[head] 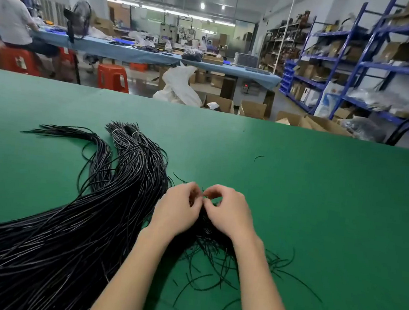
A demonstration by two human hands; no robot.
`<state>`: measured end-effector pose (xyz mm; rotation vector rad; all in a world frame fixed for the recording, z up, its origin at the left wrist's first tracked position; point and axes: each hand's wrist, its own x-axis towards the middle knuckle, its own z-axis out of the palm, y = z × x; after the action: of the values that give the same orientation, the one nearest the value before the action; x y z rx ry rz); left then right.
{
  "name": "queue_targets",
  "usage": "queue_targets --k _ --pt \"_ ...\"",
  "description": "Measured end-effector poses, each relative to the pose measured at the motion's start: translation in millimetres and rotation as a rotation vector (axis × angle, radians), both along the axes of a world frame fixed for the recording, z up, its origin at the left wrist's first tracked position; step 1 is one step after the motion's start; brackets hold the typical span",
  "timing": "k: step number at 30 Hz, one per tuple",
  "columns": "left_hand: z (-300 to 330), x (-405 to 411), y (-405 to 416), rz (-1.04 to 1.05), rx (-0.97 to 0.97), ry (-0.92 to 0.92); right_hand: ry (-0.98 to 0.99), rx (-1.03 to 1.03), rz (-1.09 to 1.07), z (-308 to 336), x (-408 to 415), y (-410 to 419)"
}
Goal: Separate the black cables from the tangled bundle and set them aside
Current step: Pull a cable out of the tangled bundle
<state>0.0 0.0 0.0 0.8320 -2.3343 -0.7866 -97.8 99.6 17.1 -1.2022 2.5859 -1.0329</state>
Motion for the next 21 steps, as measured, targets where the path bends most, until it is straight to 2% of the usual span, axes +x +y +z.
queue_targets --k 2,5,9,12,19,21 --pt "-0.9 0.3 -2.2 -0.009 0.017 0.019 0.093 0.083 -0.017 -4.8 1.4 -1.2" --pt "-4.6 1.0 -0.3 -0.003 0.047 0.053 0.115 0.171 0.004 -6.9 -0.2 3.6" --pt "-11.4 1.9 1.5 -0.008 0.005 0.031 0.095 0.138 -0.019 -12.2 0.7 5.7" --pt "-13.7 0.2 1.5 0.006 -0.041 0.012 0.008 0.027 -0.068 -21.3 -1.7 7.4" --pt "-14.0 -0.3 -2.3 -0.02 -0.04 0.086 -0.237 -0.397 -0.122 -32.3 -11.6 9.7" --pt "-13.4 -1.3 -0.4 -0.028 -0.047 0.097 -0.36 -0.521 -0.121 -30.8 -11.5 5.5"
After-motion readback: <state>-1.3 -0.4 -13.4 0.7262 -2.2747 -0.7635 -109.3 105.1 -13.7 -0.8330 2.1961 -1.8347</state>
